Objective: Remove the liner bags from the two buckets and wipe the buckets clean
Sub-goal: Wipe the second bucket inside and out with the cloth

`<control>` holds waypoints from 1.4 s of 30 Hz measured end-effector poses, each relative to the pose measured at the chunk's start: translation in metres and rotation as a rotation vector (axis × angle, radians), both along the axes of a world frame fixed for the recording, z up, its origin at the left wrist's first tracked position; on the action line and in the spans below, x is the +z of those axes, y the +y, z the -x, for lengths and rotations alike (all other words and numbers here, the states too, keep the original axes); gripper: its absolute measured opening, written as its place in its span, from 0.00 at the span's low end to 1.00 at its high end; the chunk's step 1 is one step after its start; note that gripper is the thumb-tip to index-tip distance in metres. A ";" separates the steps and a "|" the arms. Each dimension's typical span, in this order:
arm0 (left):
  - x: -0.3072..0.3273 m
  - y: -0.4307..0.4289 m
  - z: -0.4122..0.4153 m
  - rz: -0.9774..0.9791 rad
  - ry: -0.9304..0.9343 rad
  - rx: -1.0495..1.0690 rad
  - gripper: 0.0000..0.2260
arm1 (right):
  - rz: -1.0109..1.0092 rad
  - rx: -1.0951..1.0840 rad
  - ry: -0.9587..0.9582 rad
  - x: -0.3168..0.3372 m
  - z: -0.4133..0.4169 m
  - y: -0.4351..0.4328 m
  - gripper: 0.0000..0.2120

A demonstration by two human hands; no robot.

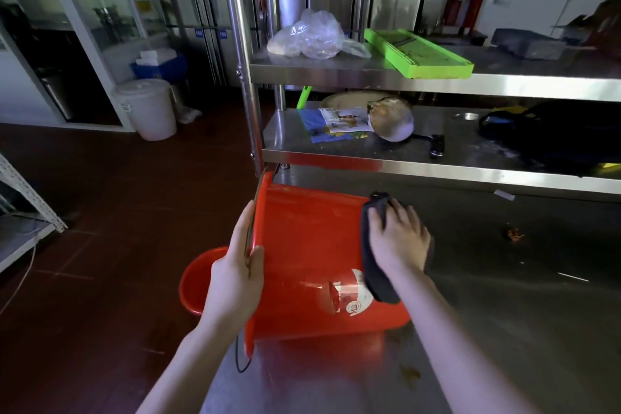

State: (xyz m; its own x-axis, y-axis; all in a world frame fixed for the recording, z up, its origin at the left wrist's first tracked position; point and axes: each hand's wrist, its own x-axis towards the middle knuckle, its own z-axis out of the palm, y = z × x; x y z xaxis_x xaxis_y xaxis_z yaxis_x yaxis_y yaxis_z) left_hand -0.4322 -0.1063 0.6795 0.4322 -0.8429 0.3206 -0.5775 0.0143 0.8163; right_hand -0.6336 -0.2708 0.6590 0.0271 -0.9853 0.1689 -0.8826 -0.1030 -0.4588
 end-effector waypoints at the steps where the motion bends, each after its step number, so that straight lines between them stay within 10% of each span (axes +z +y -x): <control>1: 0.000 -0.003 -0.001 0.001 0.008 0.002 0.32 | 0.064 0.062 0.055 0.004 -0.019 0.006 0.25; 8: -0.009 -0.002 -0.013 -0.005 -0.035 0.054 0.32 | 0.364 0.605 0.061 0.000 -0.104 0.080 0.22; 18: -0.031 0.035 0.013 0.088 -0.016 0.014 0.34 | -0.125 0.074 0.057 0.013 0.006 -0.032 0.26; 29: 0.018 -0.008 -0.029 -0.122 0.270 0.097 0.38 | 0.417 0.562 0.090 -0.014 -0.083 0.104 0.24; 33: 0.038 -0.065 -0.020 -0.282 0.078 0.125 0.30 | 0.471 0.631 0.086 -0.036 -0.070 0.122 0.25; 42: 0.005 -0.010 0.004 -0.076 -0.190 -0.044 0.25 | 0.039 0.019 -0.043 -0.002 0.025 0.003 0.24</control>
State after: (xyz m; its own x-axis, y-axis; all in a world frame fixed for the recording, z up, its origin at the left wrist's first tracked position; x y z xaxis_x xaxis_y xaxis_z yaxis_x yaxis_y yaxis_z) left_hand -0.4362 -0.1160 0.6848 0.3320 -0.8847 0.3273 -0.7215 -0.0146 0.6923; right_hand -0.6590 -0.2679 0.6566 0.0381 -0.9772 0.2089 -0.8596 -0.1386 -0.4918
